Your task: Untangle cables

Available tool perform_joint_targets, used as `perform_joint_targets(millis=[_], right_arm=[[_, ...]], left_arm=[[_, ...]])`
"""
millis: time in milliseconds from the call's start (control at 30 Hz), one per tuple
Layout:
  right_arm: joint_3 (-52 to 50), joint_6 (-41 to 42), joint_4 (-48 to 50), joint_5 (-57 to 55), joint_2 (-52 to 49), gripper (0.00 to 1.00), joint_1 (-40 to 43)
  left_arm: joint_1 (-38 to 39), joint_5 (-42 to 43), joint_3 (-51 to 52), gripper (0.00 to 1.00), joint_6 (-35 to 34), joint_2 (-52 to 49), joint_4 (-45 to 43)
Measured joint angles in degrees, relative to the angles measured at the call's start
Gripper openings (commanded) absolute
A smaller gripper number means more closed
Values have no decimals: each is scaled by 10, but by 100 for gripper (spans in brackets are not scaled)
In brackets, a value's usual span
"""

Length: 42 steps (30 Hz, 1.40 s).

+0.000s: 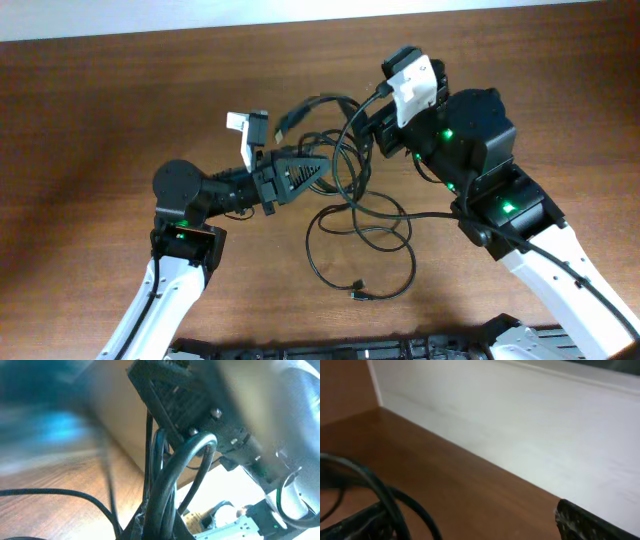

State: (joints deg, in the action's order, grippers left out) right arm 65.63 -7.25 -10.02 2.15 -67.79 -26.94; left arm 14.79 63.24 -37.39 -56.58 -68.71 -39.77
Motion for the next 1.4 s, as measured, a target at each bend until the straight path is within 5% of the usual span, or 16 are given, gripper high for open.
perform_joint_targets(millis=[133, 200, 467, 600, 700, 933, 1067, 1400], right_arm=[[1, 29, -51, -78, 0, 99, 21], [2, 59, -103, -80, -1, 99, 61], [2, 8, -182, 262, -1, 99, 74], [2, 6, -209, 312, -1, 99, 74], [2, 22, -185, 323, 2, 99, 103], [1, 104, -81, 366, 64, 99, 163], [0, 105, -81, 405, 64, 99, 163], [0, 105, -87, 385, 48, 99, 163]], left_arm=[[0, 25, 1, 0, 0, -2, -34], [1, 46, 4, 0, 0, -4, -155], [2, -20, 4, 0, 0, -3, -205], [2, -125, 4, 0, 0, -3, -213], [2, -188, 6, 0, 2, -4, -298], [-12, -229, 6, 0, 2, -4, -296], [-8, -256, 5, 0, 4, -3, -212], [147, -405, 5, 0, 122, -3, -178]])
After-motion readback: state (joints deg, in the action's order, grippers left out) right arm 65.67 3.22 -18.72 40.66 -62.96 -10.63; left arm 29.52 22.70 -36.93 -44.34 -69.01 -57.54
